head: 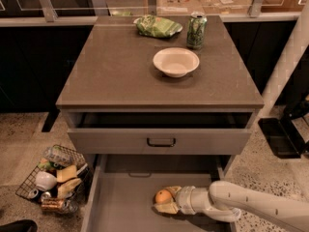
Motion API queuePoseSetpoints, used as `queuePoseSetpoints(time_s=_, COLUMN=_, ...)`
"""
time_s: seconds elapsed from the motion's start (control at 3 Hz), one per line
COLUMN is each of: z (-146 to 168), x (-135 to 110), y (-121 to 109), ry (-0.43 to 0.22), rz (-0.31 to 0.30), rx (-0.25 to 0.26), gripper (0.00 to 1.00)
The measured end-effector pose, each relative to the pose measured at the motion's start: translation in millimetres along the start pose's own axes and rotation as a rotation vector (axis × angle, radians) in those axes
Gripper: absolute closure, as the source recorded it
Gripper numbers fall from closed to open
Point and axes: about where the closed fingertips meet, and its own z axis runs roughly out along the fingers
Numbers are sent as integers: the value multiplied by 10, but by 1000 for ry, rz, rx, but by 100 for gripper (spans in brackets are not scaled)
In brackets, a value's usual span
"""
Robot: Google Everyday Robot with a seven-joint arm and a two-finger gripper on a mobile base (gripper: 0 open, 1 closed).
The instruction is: Place orange into middle drawer
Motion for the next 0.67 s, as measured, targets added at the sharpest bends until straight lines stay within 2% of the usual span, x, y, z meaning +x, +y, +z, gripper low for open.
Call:
queuePoseSetpoints(time_s=0.33, z=9, x=-2, y=8, ry=0, rz=0, rx=-2, gripper=0)
queuePoseSetpoints(time_s=0.67, z=10, x=-2, y=9, ry=0, rz=0, rx=-2, gripper=0)
